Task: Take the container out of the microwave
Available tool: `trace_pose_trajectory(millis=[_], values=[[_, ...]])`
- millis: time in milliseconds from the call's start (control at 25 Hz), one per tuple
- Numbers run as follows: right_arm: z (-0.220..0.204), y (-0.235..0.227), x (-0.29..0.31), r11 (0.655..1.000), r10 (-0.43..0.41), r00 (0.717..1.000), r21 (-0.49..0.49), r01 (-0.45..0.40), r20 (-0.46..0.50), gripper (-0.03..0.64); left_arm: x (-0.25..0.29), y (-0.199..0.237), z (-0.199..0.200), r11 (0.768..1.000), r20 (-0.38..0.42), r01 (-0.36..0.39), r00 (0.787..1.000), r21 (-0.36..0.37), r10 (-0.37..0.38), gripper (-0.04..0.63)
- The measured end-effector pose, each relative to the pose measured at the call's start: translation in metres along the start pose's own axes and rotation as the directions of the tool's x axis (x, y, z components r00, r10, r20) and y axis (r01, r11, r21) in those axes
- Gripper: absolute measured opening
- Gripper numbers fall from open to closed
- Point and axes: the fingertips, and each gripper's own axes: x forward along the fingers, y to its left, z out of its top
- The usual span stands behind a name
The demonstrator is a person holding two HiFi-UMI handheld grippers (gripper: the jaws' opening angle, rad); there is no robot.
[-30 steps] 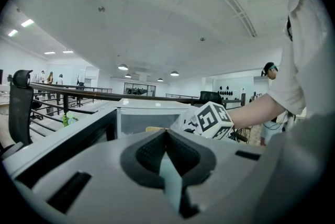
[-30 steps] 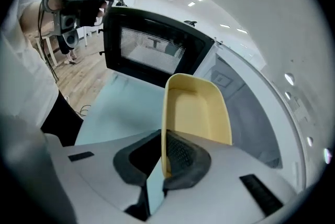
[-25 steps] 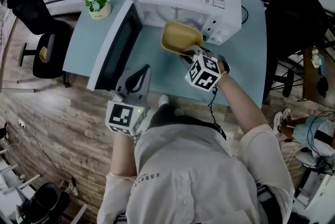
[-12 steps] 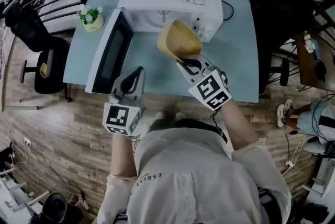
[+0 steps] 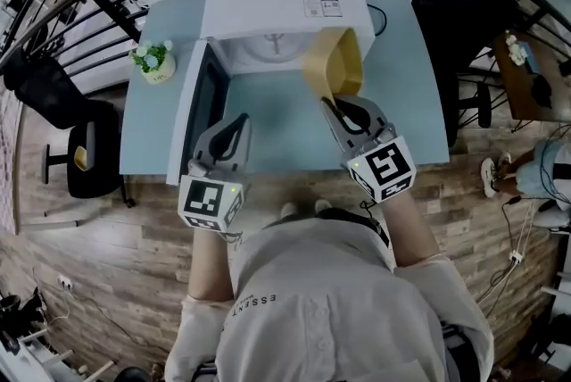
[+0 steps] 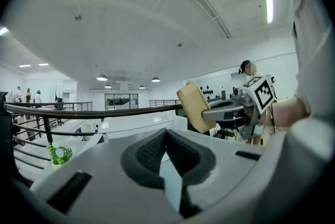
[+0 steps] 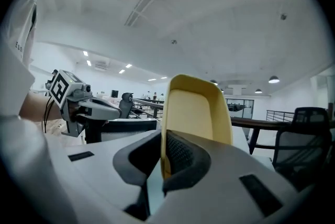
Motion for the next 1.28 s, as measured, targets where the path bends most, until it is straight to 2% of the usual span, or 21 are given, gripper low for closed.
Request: trace_pose_trajectory(millis=[240, 520, 1280], values=[[0.013, -0.013, -0.014, 0.99, -0.136, 0.987, 0.038, 0.133, 0.087, 0.028, 0.003, 0.006, 0.009, 0.999, 0.033, 0.041, 0.999, 0.021, -0.042, 0.002], [0.014, -0.02, -0.014, 0.976, -0.196, 0.972, 0.125, 0.18, 0.133, 0.026, 0.006, 0.015, 0.014, 0.998, 0.043, 0.055, 0.997, 0.03, -0.056, 0.002], [0.017, -0.034, 0.001, 0.978, -0.208, 0.97, 0.051, 0.203, 0.126, 0.021, 0.024, 0.017, 0.024, 0.999, 0.056, 0.043, 0.997, 0.025, -0.044, 0.002]])
